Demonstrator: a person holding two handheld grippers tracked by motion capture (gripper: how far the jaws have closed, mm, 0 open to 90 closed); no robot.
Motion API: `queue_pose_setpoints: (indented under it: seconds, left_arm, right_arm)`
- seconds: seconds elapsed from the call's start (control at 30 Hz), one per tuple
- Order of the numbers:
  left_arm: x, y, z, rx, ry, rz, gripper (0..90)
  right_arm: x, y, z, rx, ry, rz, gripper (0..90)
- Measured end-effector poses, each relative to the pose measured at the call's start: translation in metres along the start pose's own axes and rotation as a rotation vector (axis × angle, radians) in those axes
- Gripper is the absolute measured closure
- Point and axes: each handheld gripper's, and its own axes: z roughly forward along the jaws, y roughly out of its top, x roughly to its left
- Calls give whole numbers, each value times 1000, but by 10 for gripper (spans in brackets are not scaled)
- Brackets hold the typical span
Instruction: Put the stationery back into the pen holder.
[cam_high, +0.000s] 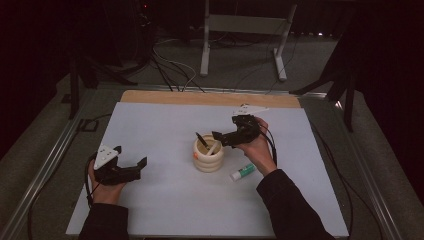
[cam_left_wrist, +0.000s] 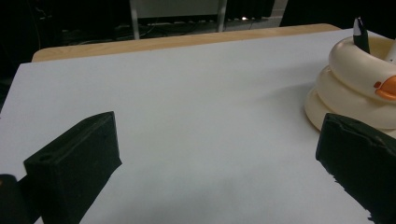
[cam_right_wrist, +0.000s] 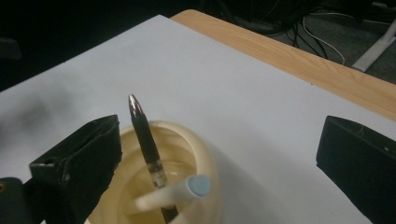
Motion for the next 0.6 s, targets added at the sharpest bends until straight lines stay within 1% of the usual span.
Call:
queue_pose_setpoints:
  seconds: [0.1,0.17,0.27,0.33,0.5,0.6]
  left_arm:
    - [0,0,0,2,-1,1,0]
    - [0,0,0,1,-2,1,0]
    - [0,0,0,3,-2,2,0]
    - [0,0,0,2,-3,2,0]
    - [-1,0,0,2,-3,2,0]
    - [-1,0,0,1,-3,1,0]
  right_arm:
    - [-2,0,-2,13,-4,-14,7]
    - [-2,-1,-4,32,-11,-35,7]
    - [-4,-2,-5,55,-12,-52,7]
    - [-4,-2,-6,60,-11,-54,6]
    - [-10,-7,-10,103,-15,-79,7]
    - [-11,-9,-11,110,-16,-82,7]
